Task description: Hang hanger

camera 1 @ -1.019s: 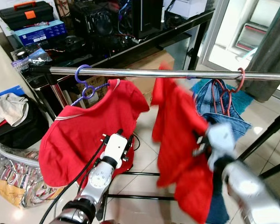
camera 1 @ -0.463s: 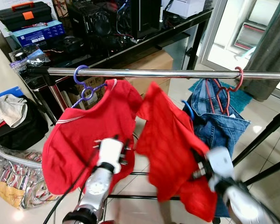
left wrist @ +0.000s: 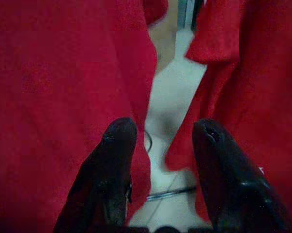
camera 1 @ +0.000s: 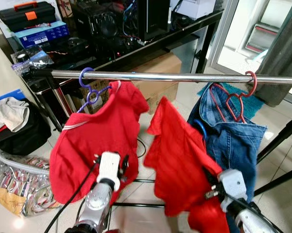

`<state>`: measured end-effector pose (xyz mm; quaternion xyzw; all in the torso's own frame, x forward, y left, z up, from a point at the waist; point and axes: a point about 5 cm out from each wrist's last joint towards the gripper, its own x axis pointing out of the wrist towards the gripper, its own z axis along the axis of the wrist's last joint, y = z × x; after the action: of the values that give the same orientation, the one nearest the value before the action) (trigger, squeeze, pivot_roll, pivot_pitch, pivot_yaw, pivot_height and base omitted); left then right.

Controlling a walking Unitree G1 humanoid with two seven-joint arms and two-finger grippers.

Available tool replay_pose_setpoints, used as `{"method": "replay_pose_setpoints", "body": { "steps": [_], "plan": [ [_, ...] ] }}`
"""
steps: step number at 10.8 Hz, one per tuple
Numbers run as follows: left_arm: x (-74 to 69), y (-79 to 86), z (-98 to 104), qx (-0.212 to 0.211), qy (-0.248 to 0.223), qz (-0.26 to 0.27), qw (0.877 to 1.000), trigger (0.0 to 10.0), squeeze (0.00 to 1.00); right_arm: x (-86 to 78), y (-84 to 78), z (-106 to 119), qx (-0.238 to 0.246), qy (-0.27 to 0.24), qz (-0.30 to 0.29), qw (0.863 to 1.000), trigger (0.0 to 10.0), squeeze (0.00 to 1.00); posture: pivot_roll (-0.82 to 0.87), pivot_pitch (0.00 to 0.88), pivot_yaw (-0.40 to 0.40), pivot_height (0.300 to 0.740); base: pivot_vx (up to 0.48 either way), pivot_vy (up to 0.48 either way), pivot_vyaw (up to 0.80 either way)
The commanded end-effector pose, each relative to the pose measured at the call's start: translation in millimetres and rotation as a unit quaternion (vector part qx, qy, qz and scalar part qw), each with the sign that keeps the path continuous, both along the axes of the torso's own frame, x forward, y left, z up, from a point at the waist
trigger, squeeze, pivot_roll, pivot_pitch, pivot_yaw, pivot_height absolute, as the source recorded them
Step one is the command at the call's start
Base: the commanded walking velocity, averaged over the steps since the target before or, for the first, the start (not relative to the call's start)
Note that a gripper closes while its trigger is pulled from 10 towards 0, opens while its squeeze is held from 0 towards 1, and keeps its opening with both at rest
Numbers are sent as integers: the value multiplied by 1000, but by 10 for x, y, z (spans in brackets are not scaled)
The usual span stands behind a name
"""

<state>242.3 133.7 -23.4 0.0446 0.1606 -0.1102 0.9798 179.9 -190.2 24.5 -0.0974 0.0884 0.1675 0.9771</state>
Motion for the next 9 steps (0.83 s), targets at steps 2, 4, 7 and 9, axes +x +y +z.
{"method": "replay_pose_setpoints", "body": {
  "steps": [2, 4, 7, 9],
  "plan": [
    [-102, 65, -149, 32, 52, -6, 998, 10000, 0, 22, -23, -27, -8, -11, 8, 1000, 10000, 0, 31, 0, 41, 740, 0, 0, 0],
    [-145, 128, -213, 53, 75, -2, 996, 10000, 0, -7, -129, -152, -20, 5, -5, 1000, 10000, 0, 25, 0, 38, 740, 0, 0, 0],
    [-251, 240, -329, 74, 123, 28, 989, 10000, 0, 2, -286, -357, -27, 38, -36, 998, 10000, 0, 29, 0, 31, 740, 0, 0, 0],
    [-241, 225, -320, 78, 118, 16, 990, 10000, 0, 19, -247, -415, -23, 44, -29, 998, 10000, 0, 33, 0, 28, 740, 0, 0, 0]
  ]
}}
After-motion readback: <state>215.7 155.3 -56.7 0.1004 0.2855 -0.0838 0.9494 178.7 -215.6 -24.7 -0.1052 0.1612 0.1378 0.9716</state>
